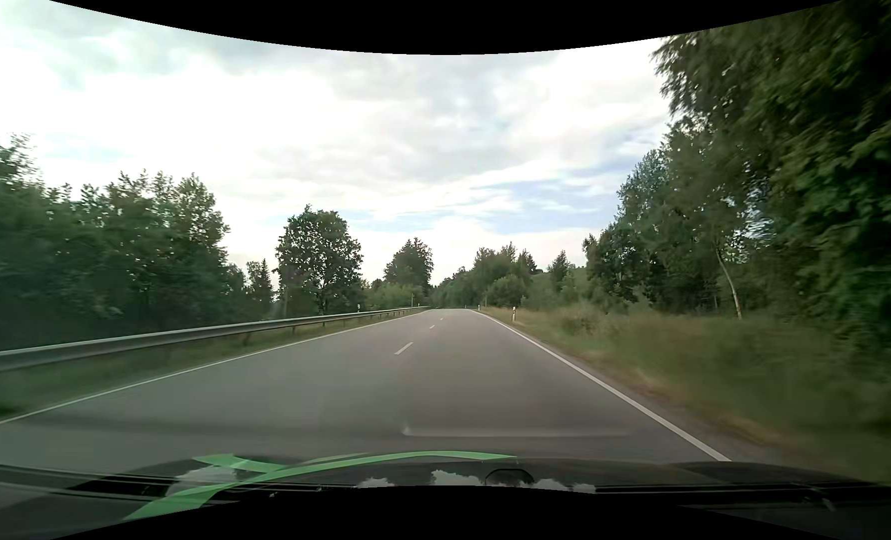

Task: Follow the waypoints while adhering to traffic rules and regulations

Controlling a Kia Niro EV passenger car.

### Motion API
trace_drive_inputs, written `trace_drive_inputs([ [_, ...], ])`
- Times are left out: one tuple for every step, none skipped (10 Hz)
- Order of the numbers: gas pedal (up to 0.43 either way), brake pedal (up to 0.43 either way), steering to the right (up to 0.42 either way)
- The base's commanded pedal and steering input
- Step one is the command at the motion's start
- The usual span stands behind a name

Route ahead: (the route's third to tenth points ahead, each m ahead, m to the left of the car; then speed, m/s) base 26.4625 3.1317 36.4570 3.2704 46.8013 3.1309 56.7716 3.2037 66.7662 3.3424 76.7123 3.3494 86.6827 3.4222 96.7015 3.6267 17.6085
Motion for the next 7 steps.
trace_drive_inputs([
  [0.378, 0.0, -0.006],
  [0.378, 0.0, -0.006],
  [0.35, 0.0, -0.006],
  [0.35, 0.0, -0.006],
  [0.35, 0.0, -0.006],
  [0.35, 0.0, -0.006],
  [0.35, 0.0, -0.006],
])
